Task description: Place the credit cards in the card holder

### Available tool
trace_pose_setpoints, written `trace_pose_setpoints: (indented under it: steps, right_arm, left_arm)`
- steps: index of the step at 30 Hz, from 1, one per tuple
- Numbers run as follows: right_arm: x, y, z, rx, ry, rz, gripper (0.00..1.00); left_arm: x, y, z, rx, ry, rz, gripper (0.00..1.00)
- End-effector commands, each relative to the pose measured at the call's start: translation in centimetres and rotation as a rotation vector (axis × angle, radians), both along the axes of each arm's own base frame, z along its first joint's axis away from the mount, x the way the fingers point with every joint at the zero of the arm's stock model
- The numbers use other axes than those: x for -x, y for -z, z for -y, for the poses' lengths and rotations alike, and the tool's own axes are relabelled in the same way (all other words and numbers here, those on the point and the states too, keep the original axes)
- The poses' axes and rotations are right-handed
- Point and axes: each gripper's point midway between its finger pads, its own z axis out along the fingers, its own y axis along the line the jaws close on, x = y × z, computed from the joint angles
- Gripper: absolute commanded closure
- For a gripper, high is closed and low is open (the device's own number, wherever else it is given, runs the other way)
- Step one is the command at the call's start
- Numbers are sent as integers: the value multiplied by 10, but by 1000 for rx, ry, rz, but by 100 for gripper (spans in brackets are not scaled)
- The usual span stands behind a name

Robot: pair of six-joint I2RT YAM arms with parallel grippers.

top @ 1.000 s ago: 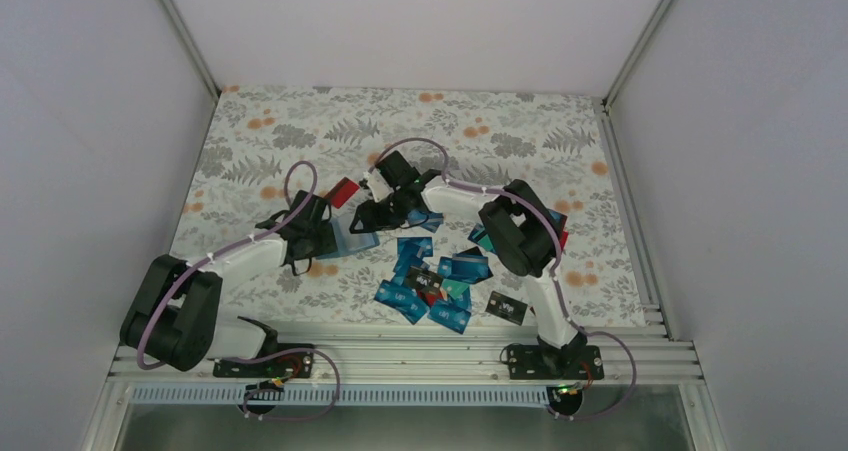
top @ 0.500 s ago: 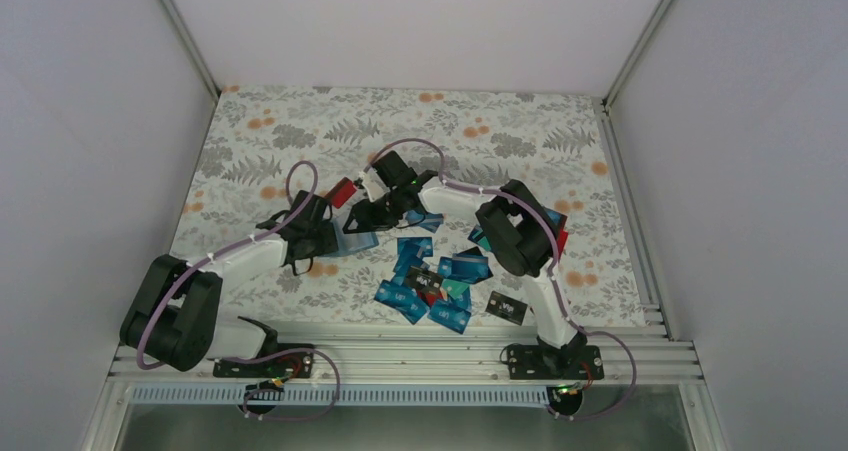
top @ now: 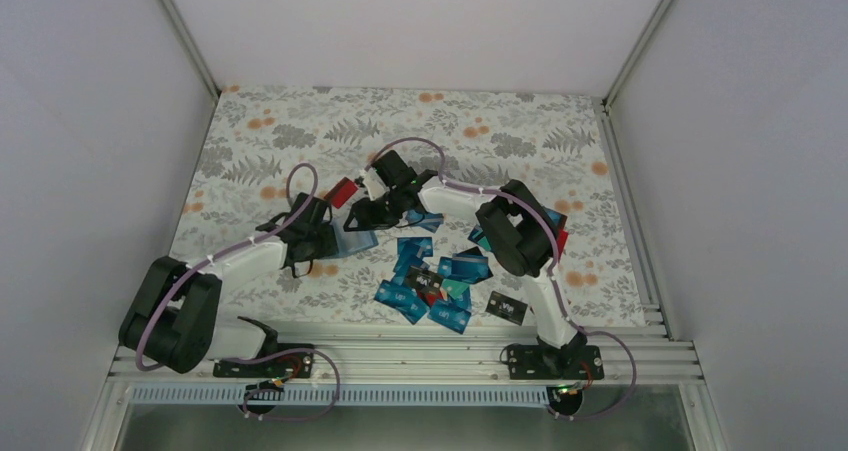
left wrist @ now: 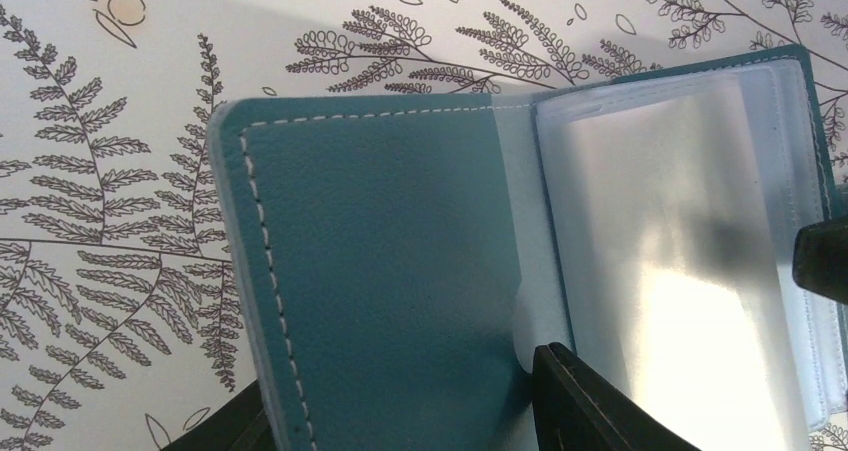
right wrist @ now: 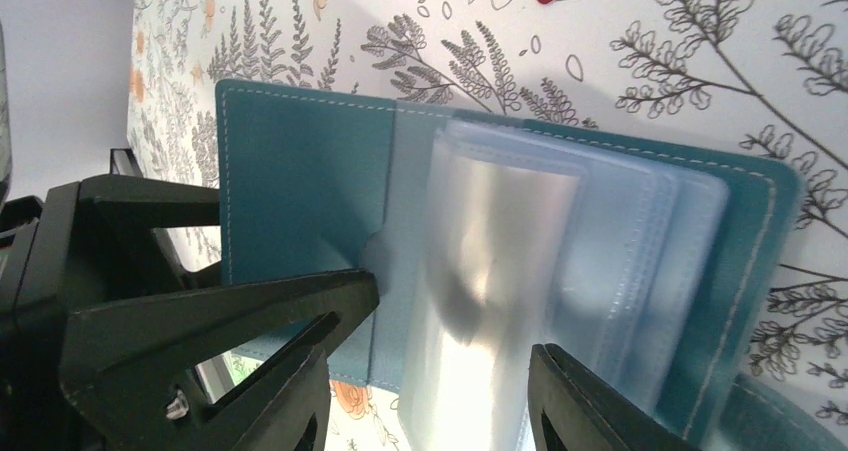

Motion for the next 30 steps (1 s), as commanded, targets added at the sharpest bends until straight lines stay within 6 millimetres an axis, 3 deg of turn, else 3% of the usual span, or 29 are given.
trace_pose_setpoints:
  steps: [1,14,23,30]
  right_arm:
    - [-1,10,-2,38,24,0,50]
    - [17,2,-21,-78,-68,-77,51]
    - [28,-36,-37,-244,-153,-110,51]
    - [31,-32,-44,-285,-176,-152,54]
  left_arm:
    - [1,-1,0,5,5,13,50]
    - [1,3,4,19,14,14,54]
    - [1,0,8,50,27,42,59]
    - [4,0,12,85,40,58,63]
